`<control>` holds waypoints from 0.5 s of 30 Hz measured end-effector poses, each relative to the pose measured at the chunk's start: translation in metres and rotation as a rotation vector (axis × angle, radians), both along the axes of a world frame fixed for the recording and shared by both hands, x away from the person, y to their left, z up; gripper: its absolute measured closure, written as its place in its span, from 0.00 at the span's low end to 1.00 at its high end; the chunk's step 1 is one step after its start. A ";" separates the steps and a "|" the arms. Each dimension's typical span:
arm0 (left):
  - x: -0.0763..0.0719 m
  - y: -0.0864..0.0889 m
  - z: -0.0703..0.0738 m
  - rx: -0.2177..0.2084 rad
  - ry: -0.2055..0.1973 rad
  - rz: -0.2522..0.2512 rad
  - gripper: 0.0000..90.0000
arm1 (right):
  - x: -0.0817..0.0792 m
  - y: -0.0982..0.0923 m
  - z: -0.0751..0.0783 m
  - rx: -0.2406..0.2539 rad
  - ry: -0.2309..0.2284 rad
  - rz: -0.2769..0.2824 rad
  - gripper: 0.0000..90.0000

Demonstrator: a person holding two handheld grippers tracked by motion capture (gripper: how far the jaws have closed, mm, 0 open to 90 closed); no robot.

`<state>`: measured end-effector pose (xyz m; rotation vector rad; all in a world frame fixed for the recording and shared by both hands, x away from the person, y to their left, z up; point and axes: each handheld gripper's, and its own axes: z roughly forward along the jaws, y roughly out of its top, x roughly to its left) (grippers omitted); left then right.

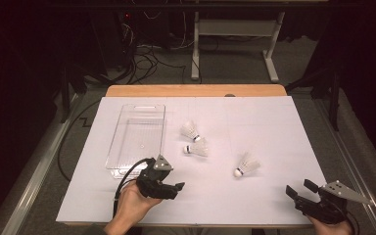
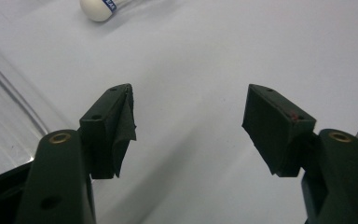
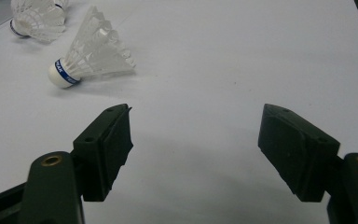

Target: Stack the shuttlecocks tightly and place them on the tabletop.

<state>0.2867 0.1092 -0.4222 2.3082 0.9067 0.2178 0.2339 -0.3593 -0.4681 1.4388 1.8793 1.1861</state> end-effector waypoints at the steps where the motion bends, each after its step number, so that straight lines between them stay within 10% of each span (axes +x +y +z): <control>1: -0.001 0.001 0.000 0.002 -0.002 -0.002 0.38 | 0.000 0.000 0.000 0.001 0.001 0.000 0.29; 15: -0.011 0.024 -0.003 -0.035 -0.024 0.040 0.37 | 0.000 0.000 0.000 0.003 0.001 -0.005 0.29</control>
